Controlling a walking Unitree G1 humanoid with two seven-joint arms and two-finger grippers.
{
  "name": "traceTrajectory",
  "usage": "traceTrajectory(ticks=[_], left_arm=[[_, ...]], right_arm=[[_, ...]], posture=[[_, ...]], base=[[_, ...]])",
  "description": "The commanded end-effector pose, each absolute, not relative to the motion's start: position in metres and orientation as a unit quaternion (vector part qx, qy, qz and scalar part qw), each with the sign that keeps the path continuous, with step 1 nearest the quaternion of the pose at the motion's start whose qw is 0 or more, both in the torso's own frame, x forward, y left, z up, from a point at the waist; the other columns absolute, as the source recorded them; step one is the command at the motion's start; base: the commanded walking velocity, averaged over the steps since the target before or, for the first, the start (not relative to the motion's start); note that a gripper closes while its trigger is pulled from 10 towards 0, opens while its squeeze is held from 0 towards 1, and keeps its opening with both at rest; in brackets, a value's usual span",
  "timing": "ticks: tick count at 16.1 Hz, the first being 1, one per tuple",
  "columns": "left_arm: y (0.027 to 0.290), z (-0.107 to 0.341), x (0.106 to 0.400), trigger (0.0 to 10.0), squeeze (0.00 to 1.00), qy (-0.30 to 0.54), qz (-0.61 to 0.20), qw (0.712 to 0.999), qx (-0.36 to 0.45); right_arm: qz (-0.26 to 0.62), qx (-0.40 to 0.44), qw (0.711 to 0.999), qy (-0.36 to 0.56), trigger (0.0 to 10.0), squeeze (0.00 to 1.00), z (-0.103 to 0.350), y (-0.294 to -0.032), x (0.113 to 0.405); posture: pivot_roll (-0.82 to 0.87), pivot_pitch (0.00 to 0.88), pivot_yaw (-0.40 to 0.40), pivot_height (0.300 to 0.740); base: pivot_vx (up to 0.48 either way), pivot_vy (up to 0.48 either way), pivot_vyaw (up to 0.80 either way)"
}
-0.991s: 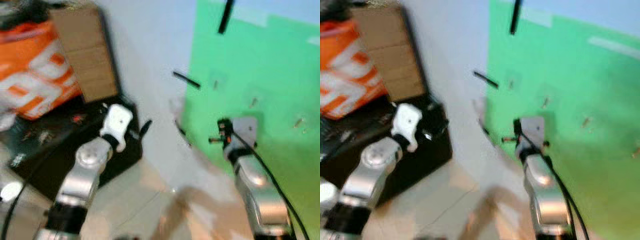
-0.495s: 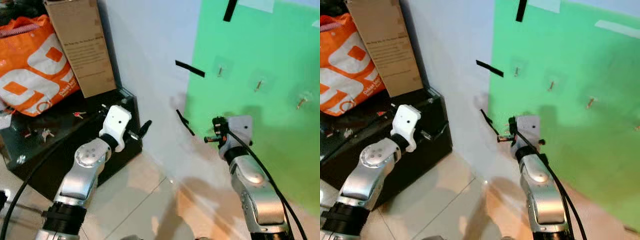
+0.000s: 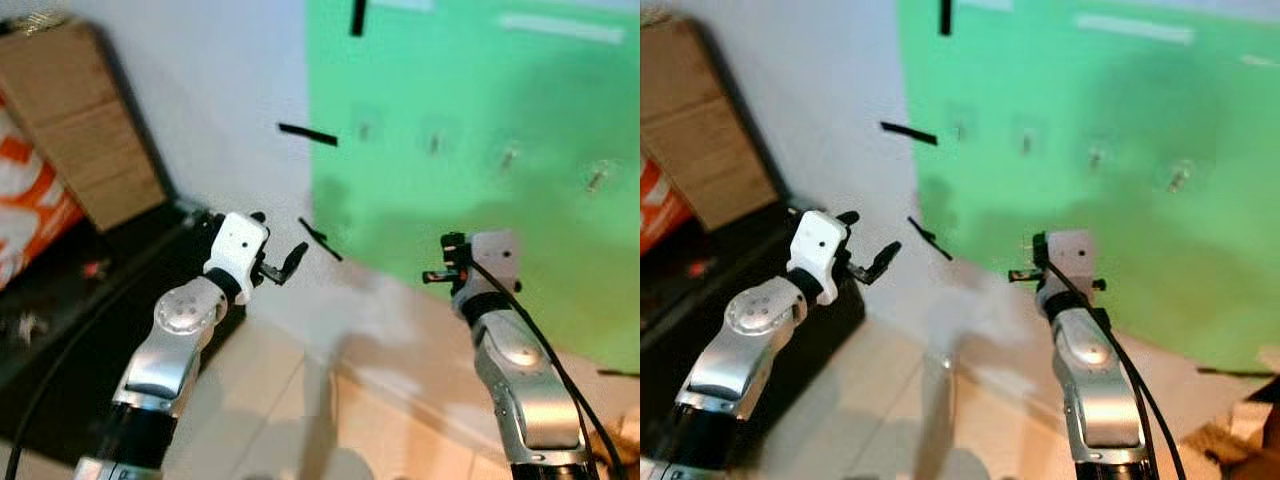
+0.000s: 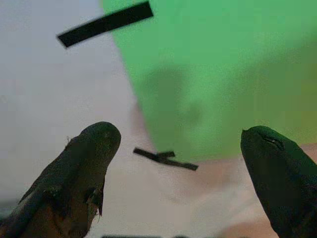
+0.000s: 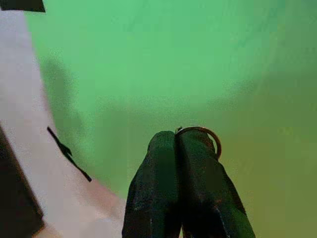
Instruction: Hang keys on a hook
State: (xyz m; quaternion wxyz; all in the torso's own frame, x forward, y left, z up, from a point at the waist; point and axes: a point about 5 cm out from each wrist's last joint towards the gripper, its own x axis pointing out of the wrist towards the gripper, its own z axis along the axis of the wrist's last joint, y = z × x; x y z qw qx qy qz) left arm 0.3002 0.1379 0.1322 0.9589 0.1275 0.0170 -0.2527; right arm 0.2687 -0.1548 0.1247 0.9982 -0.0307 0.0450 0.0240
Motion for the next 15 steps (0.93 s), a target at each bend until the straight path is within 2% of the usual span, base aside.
traceTrajectory(ticks=[1,6,9,10,15], left_arm=[[0.146,0.133,0.304,10.0,0.00,0.023,-0.236,0.962,0.135],[0.149,0.135,0.307,10.0,0.00,0.015,-0.206,0.969,0.132],[0.148,0.136,0.307,10.0,0.00,0.013,-0.208,0.970,0.129],[0.147,0.136,0.307,10.0,0.00,0.013,-0.208,0.969,0.129],[0.145,0.136,0.306,10.0,0.00,0.014,-0.215,0.967,0.134]], right_arm=[[0.033,-0.024,0.999,0.036,10.0,0.00,0.128,-0.148,0.270],[0.042,-0.032,0.998,0.037,10.0,0.00,0.130,-0.147,0.275],[0.011,-0.026,0.999,0.033,10.0,0.00,0.134,-0.152,0.279],[-0.001,-0.007,0.999,0.034,10.0,0.00,0.134,-0.154,0.279],[0.015,-0.015,1.000,0.022,10.0,0.00,0.139,-0.153,0.280]], posture=[[-0.09,0.000,0.064,0.740],[-0.08,0.000,0.051,0.740],[-0.08,0.000,0.044,0.740],[-0.08,0.000,0.043,0.740],[-0.08,0.000,0.034,0.740]], base=[[0.000,0.000,0.00],[0.000,0.000,0.00],[0.371,0.000,0.80],[0.435,0.000,0.00],[0.436,0.000,0.00]])
